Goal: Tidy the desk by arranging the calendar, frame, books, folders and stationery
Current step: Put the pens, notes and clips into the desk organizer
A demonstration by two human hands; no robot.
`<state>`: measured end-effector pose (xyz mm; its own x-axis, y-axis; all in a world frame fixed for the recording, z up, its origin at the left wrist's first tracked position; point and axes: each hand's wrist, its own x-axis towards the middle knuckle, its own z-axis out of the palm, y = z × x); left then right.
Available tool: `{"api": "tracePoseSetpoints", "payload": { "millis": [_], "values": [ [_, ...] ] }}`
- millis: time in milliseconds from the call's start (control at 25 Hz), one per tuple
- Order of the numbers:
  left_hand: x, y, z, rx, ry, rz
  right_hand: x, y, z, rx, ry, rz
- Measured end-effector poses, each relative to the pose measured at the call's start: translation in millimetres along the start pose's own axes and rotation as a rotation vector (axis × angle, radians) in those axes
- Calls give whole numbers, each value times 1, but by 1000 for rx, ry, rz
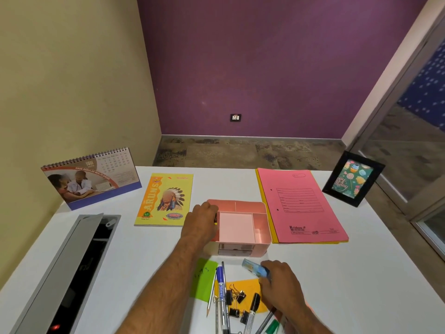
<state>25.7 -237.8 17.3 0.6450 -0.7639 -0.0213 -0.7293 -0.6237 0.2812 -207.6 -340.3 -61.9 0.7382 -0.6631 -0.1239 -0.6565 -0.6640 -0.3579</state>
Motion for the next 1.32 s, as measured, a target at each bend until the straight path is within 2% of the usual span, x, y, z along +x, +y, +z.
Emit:
{"api": "tracePoseSetpoints", "payload": {
  "millis": [200, 520, 600, 760, 840, 920, 1080, 1240, 1320],
  "values": [
    [7, -2, 13, 160, -73, 14, 2, -10, -10, 339, 131, 52],
    [1, -2, 10, 136, -101, 28, 17, -48, -39, 570, 296, -51],
    [-1, -4, 5, 28, -67, 80, 25, -59, -50, 610, 337, -72],
    [-7, 2, -9, -406, -57, 340, 41, -79, -70, 656, 434, -127],
    [-10, 10, -12, -475, -59, 426, 47, -87, -77, 685, 458, -133],
    [-10, 15, -15, -526, 19, 447, 50, -93, -81, 711, 459, -139],
    [-10, 15, -16, -557, 119, 421, 50, -100, -85, 768, 428, -150],
    [-13, 7, -18, -561, 242, 276, 41, -96, -72, 772, 379, -112],
    [-12, 1, -19, -540, 264, 188, 31, -91, -54, 744, 289, -84]
  ]
}}
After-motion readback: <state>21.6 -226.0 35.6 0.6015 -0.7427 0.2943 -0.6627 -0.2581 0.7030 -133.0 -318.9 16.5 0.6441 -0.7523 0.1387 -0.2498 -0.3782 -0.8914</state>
